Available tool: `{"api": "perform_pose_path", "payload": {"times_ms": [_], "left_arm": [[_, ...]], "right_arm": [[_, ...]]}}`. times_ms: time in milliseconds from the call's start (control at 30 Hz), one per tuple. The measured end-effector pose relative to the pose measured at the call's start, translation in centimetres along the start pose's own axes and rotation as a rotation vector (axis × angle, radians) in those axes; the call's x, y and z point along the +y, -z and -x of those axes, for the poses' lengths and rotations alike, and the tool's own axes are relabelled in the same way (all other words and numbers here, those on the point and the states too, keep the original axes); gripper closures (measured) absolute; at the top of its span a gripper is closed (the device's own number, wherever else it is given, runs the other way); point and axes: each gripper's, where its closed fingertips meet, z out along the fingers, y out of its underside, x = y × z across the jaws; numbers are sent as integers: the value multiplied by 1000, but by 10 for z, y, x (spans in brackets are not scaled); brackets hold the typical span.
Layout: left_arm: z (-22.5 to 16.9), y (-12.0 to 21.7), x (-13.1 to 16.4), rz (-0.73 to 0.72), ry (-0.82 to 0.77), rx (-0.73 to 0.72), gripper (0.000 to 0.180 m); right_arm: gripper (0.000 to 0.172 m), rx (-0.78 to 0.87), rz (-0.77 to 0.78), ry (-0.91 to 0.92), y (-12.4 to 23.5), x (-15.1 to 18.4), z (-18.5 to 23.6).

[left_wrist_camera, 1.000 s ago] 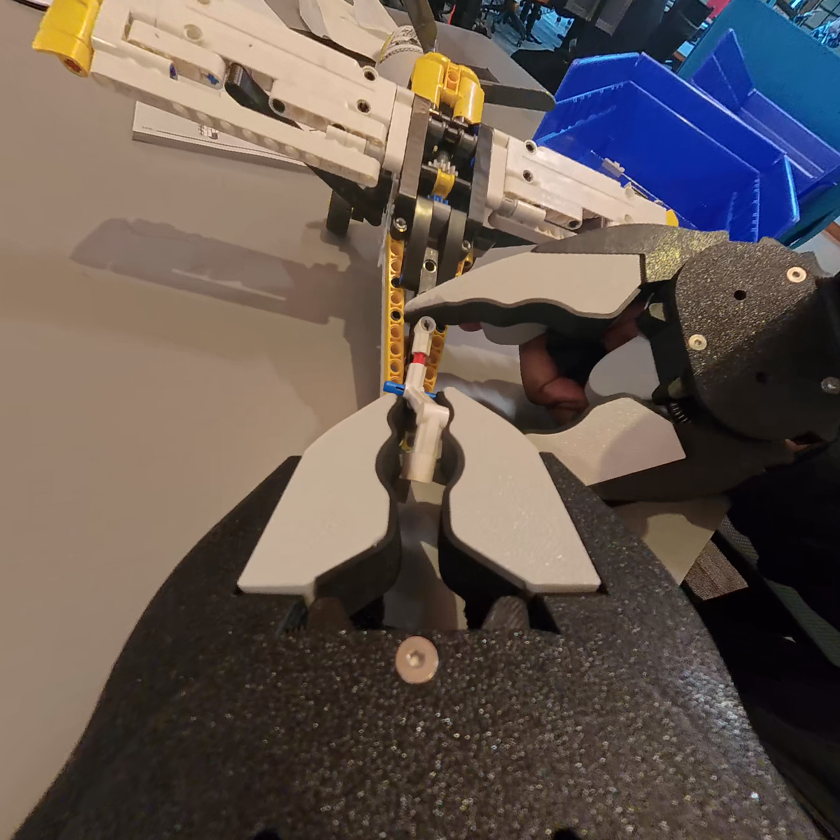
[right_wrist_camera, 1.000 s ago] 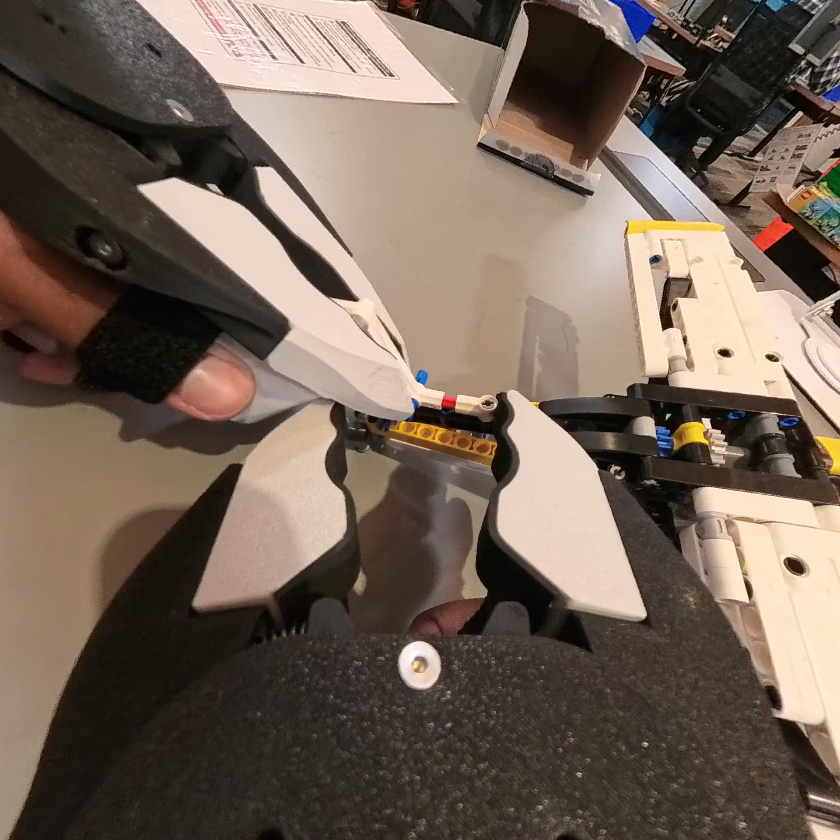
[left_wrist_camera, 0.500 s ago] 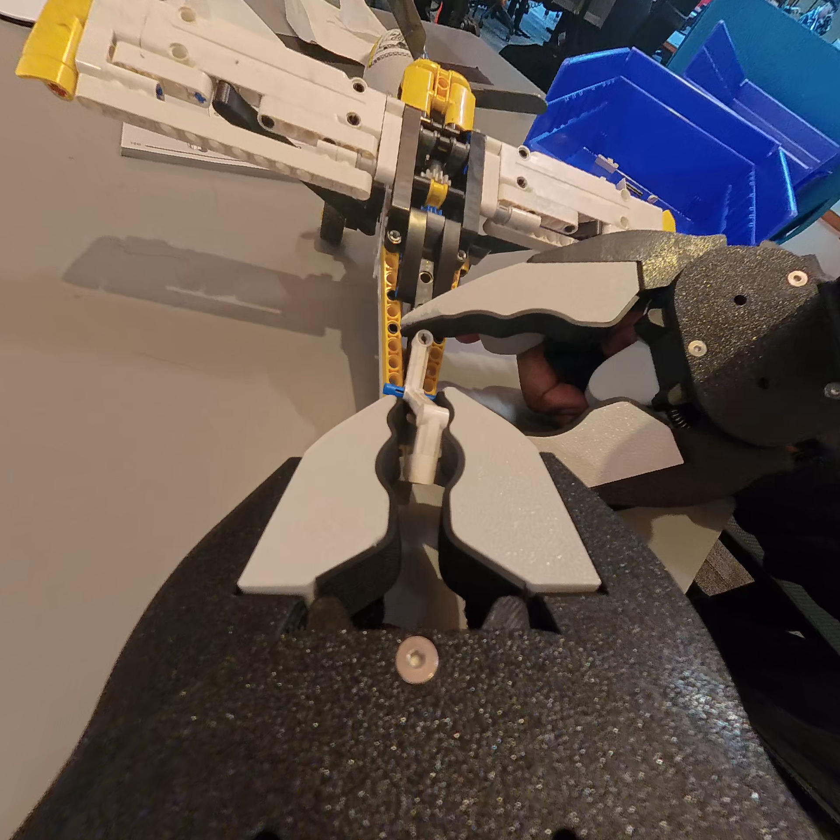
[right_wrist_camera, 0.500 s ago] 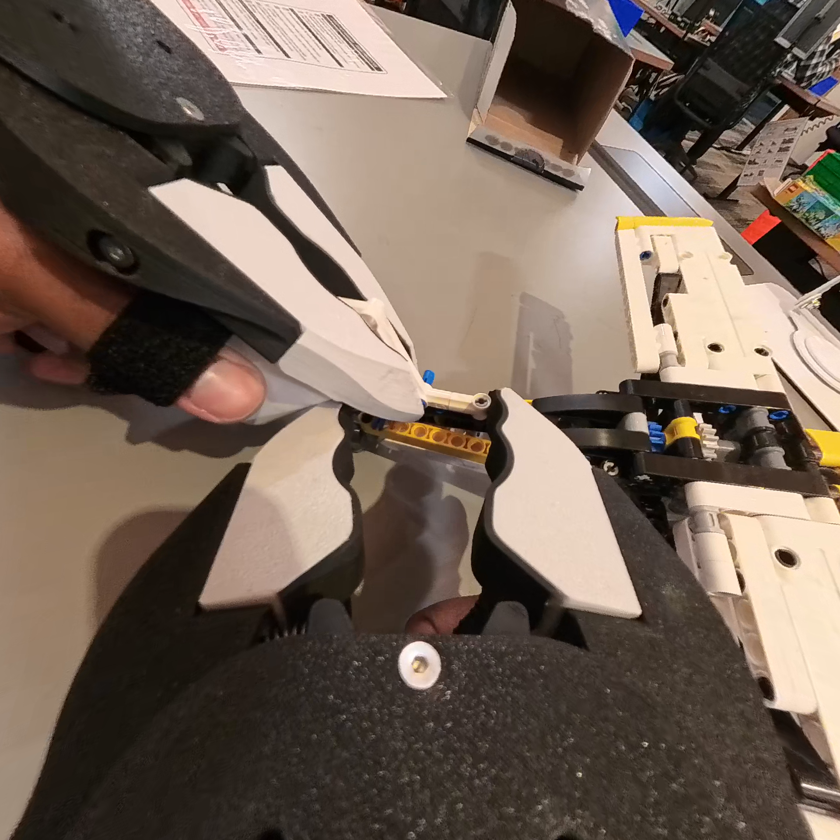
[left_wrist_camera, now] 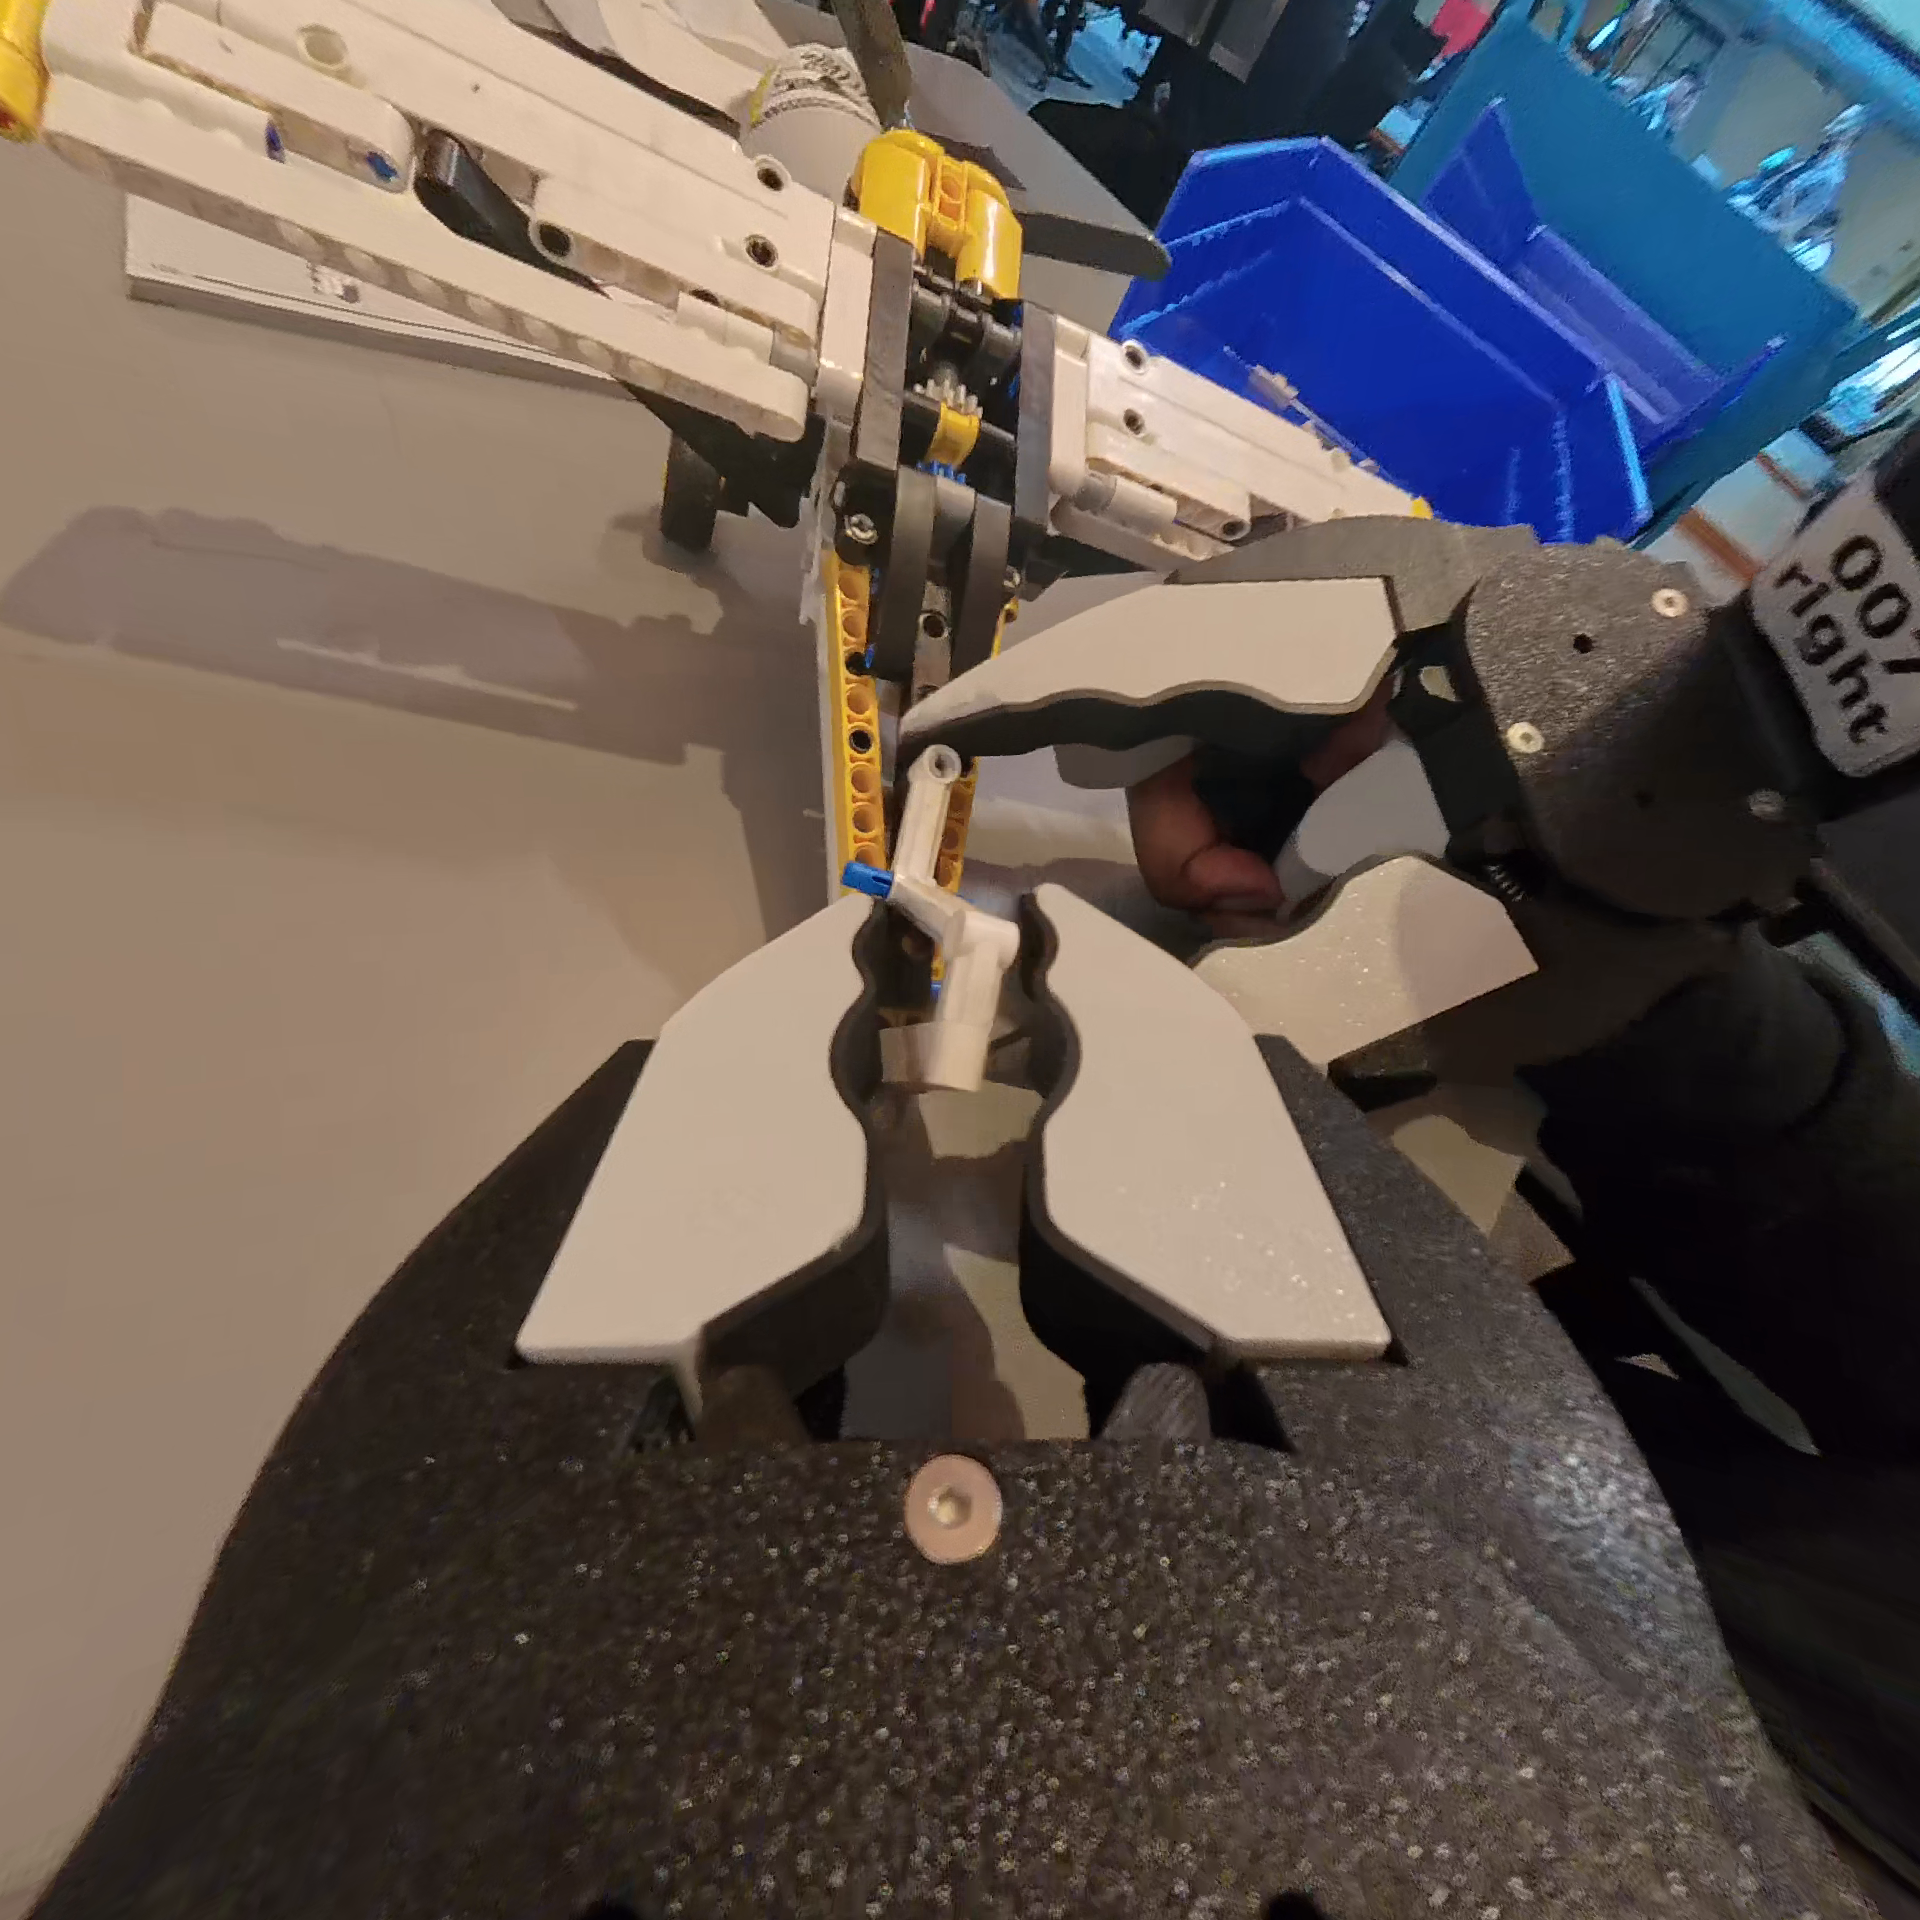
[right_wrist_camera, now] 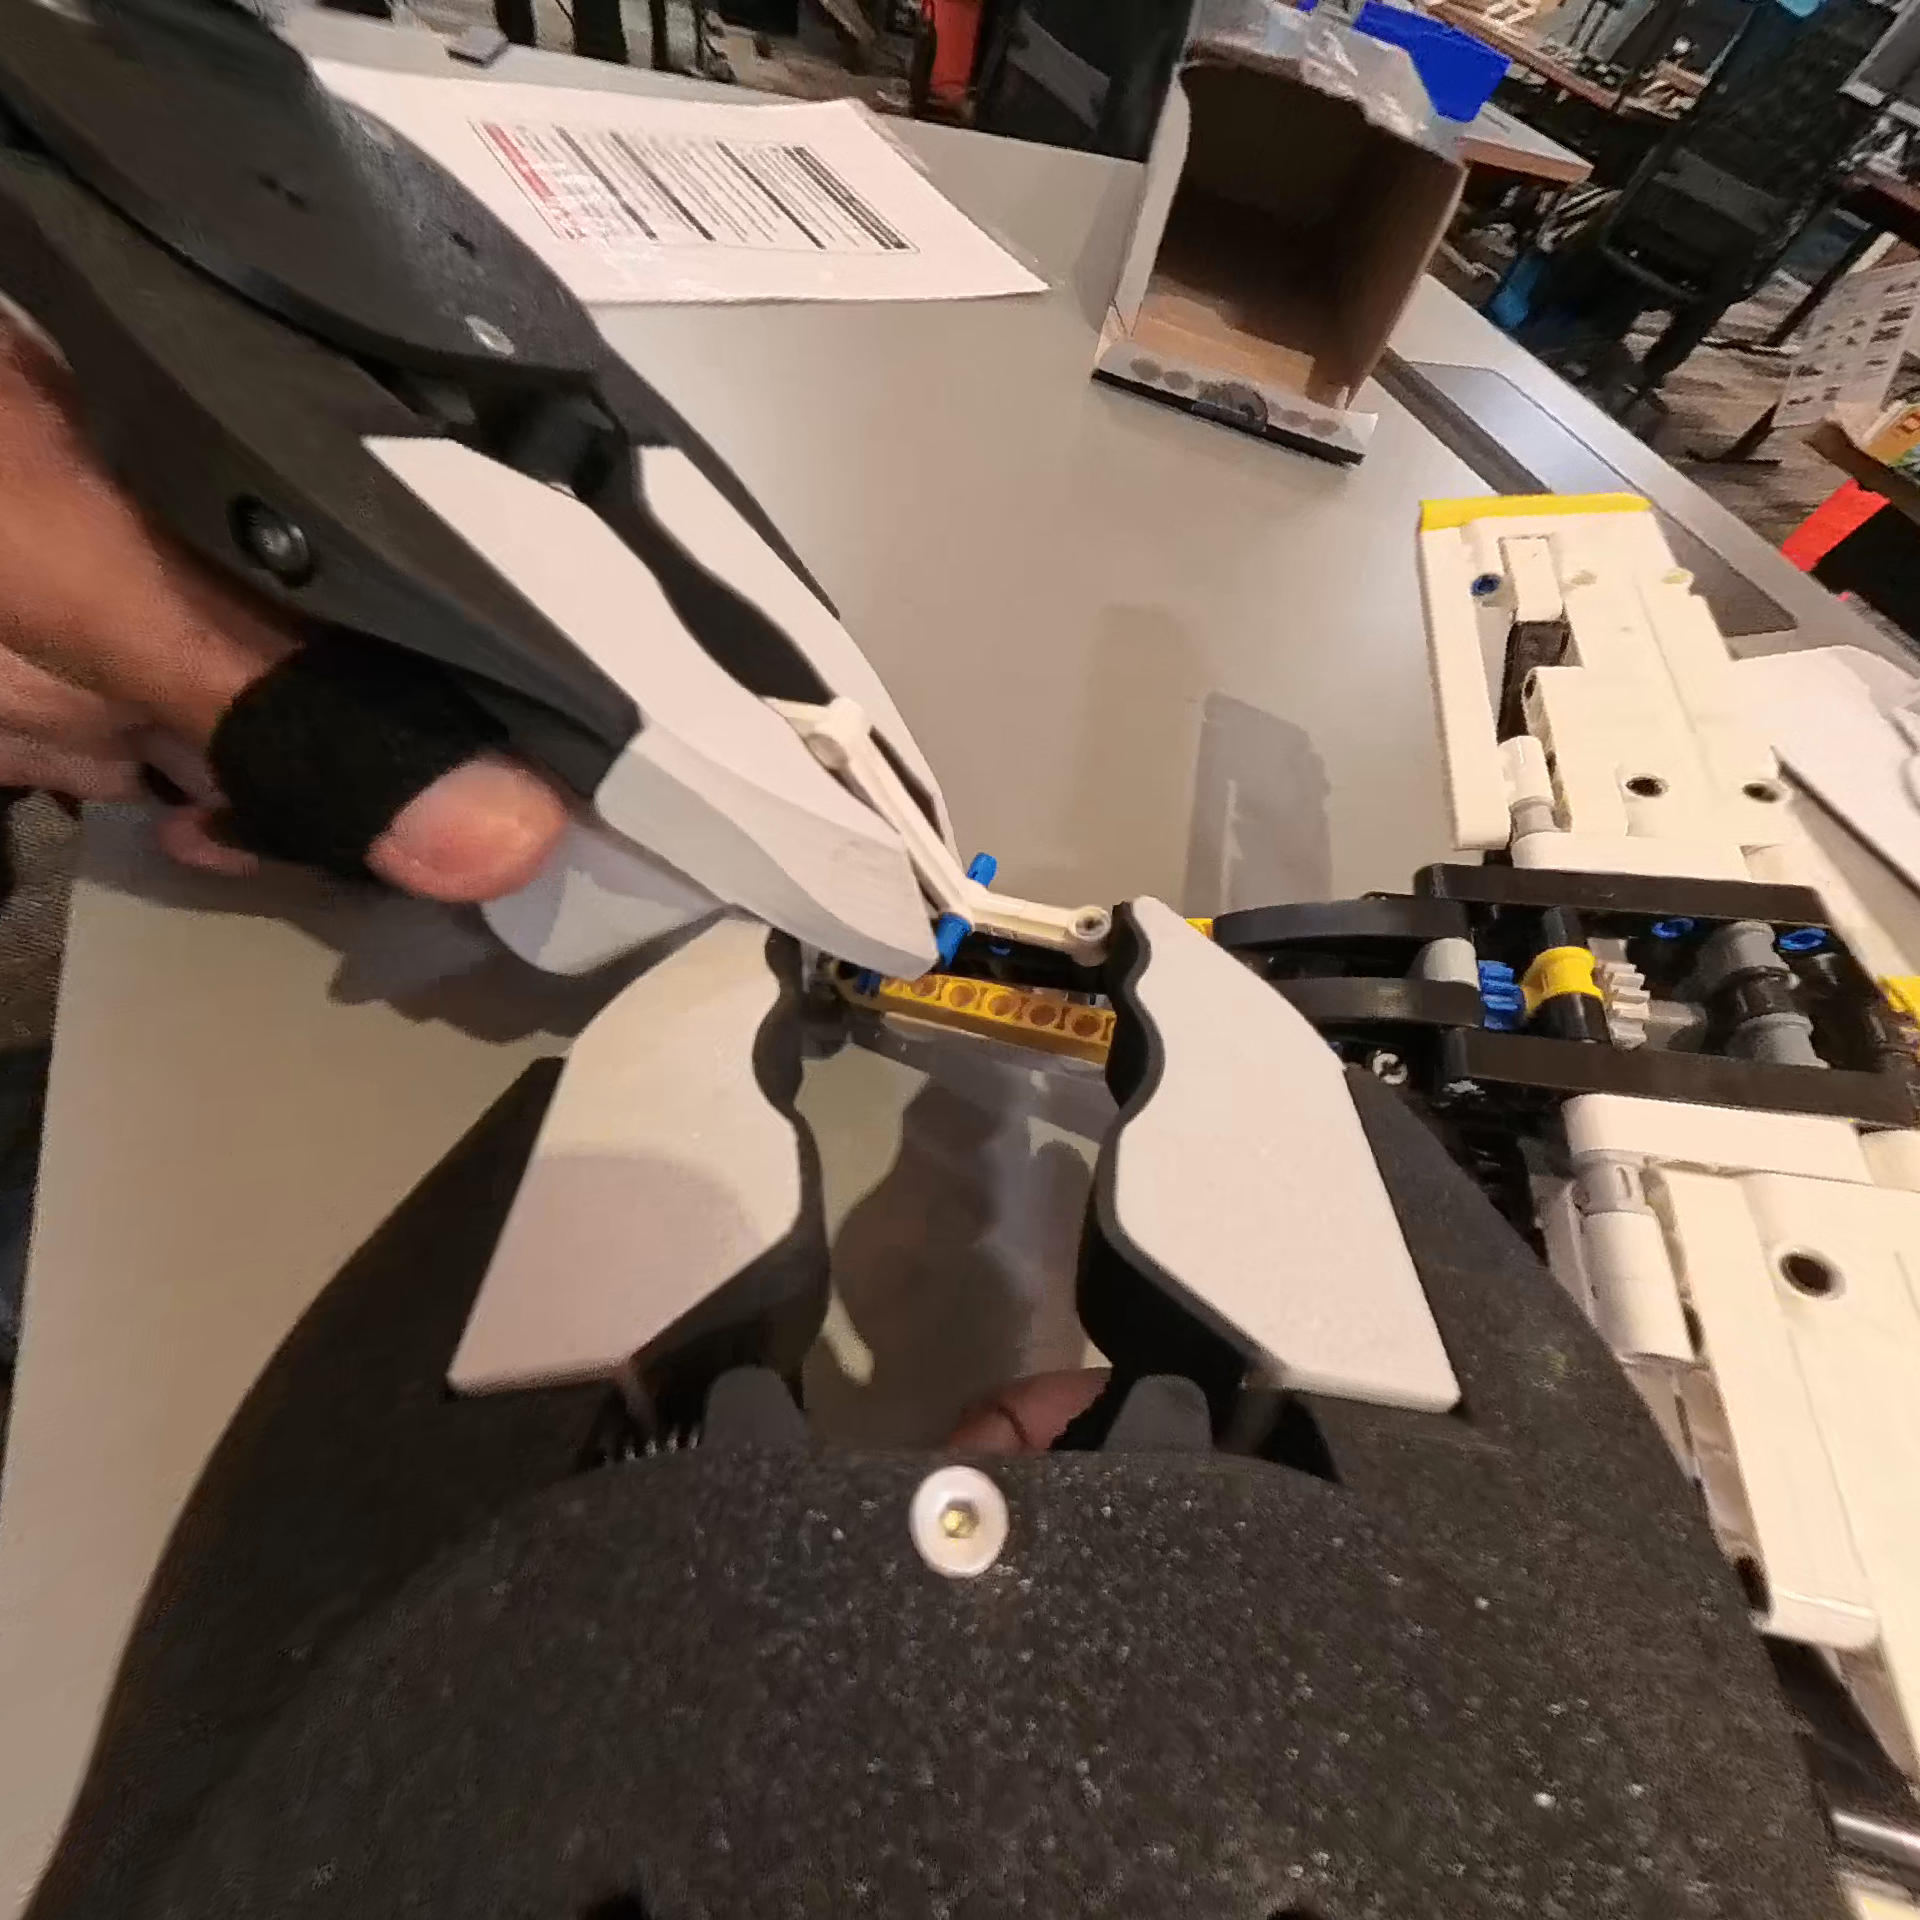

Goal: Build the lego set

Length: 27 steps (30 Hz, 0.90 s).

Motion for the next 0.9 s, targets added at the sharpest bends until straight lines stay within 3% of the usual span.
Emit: {"api": "perform_pose_path", "payload": {"times_ms": [167,333,500,700,800,900], "left_arm": [[-7,15,-8,-64,13,86,138],[1,44,-13,-149,16,96,137],[17,51,8,-46,-123,-15,144],[17,31,32,162,-340,-92,151],[20,22,31,180,-384,-125,153],[23,16,27,178,-394,-142,170]], "right_arm": [[113,-37,-47,-82,8,-4,-3],[113,-48,-120,-153,18,-10,-7],[114,0,-141,-155,24,-11,-11],[116,28,-129,-160,26,-8,-13],[117,29,-123,-170,26,-7,-15],[118,29,-118,-179,26,-6,-15]]}}
